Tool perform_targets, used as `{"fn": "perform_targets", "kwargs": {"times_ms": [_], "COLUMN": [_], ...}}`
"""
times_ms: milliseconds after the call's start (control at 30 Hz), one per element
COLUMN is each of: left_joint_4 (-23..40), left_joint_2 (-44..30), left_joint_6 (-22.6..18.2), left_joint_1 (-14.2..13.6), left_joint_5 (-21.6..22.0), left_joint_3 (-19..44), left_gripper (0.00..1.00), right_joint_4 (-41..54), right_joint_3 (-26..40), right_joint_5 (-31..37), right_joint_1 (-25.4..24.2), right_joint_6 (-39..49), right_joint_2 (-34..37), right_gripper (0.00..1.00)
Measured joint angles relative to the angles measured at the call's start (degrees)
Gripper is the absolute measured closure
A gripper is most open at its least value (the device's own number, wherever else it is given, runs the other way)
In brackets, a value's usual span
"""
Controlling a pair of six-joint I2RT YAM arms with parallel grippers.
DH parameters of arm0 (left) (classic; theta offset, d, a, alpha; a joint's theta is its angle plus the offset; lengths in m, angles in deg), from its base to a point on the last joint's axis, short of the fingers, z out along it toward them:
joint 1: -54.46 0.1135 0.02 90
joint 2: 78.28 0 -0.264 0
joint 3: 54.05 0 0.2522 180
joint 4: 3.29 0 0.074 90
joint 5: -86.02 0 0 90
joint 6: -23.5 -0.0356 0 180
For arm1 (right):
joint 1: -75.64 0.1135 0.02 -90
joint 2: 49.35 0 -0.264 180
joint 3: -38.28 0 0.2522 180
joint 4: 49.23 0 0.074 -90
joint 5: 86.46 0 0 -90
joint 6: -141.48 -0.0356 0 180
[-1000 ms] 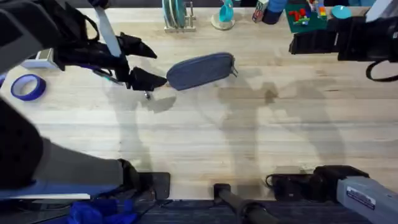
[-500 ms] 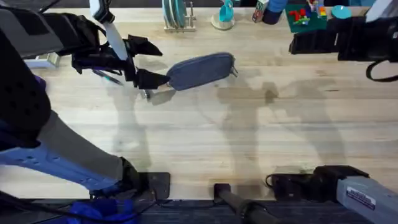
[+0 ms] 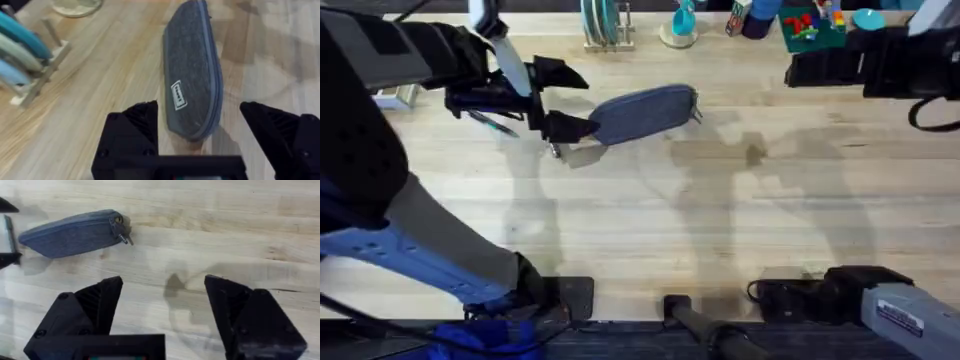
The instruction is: Unzip the bag, pick up the pens from the table one at a time and place them inside, then zip the bag closed.
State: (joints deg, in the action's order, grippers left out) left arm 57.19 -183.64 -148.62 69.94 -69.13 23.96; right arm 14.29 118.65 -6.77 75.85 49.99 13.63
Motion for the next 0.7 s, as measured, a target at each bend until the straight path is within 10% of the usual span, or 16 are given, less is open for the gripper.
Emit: {"fn": "perform_targets", "kwargs": {"times_ms": [700], "left_joint_4": [-0.01], "left_joint_2": [-1.24], "left_joint_6": [0.12], "left_joint_1": [-2.58], "left_joint_5": [-0.03], "left_joint_3": [0.0], "left_gripper": [0.094], "right_joint_4": [0.0], "right_joint_3": [0.0], "right_joint_5": [0.0], "right_joint_1": [0.0], "right_joint_6": [0.0], "right_joint_2": [0.0], "right_gripper": [0.005]}}
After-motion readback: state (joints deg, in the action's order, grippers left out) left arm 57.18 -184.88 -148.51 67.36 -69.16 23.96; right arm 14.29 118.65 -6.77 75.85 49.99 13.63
